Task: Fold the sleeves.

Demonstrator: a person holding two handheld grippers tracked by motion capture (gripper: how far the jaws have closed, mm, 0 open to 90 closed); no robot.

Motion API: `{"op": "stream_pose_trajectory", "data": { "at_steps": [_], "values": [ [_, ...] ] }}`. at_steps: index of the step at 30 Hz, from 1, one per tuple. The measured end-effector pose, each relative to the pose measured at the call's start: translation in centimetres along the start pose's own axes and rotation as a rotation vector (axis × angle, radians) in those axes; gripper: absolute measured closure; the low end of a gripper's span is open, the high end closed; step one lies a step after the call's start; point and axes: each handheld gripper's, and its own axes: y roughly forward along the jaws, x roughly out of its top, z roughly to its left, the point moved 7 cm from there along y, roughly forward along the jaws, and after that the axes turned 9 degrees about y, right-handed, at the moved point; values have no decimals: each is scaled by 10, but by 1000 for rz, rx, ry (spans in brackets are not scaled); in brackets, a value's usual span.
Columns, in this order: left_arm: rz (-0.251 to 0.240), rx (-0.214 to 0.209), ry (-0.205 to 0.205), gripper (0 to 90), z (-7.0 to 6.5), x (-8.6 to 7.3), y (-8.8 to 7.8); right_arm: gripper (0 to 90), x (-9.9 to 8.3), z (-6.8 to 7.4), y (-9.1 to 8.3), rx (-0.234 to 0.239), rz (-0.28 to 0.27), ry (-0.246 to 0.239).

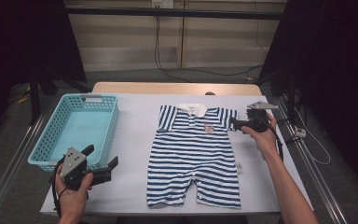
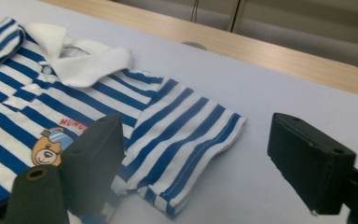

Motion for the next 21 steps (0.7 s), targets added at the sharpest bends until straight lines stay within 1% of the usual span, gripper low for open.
{"op": "stream_pose_trajectory", "data": {
  "at_steps": [1,2,3,4,5,6,7,8,9,10,11,12,13,14,15,16,17,18,19,20,21],
  "values": [
    [-3,11,1,42,1,1,0,204,0,-2,2,-3,21,-2],
    [-1,16,1,41,2,1,0,223,1,-3,5,10,36,-5],
    [1,28,-1,38,2,2,-1,229,1,-4,6,29,46,3],
    [-5,26,-6,38,1,2,-1,229,2,-4,8,50,65,23],
    [-2,14,-10,37,1,2,-1,232,3,-6,11,42,85,24],
    [5,8,-24,37,1,1,-1,232,3,-7,13,42,97,28],
    [4,8,-29,37,1,1,0,257,3,-8,16,39,103,32],
    [8,15,-26,37,3,-1,1,262,3,-10,18,19,121,22],
    [8,12,-36,37,3,-1,1,270,2,-13,22,-1,154,24],
    [15,7,-38,37,3,-2,2,274,1,-16,25,-14,177,14],
    [17,8,-38,37,3,-2,1,272,0,-17,28,-37,197,16],
    [13,12,-41,38,3,-1,1,249,-1,-18,29,-37,213,27],
    [14,9,-39,37,3,-1,1,243,-1,-20,31,-24,223,29],
    [13,2,-44,38,2,-1,1,249,-1,-22,33,-22,219,22],
    [9,1,-44,37,2,0,1,262,-1,-23,35,-32,224,34],
    [11,-1,-46,38,2,0,1,298,-1,-25,37,-39,230,38],
    [14,1,-44,37,2,-1,0,354,-2,-26,39,-33,232,46],
    [13,3,-45,37,2,-1,0,404,-1,-27,40,-36,226,41],
    [17,5,-45,38,3,-1,0,451,-2,-26,41,-44,225,54],
    [17,4,-49,38,3,-1,0,479,-2,-27,42,-33,223,49],
    [18,5,-47,38,3,-1,0,491,-3,-26,44,-30,230,54]
  ]
}}
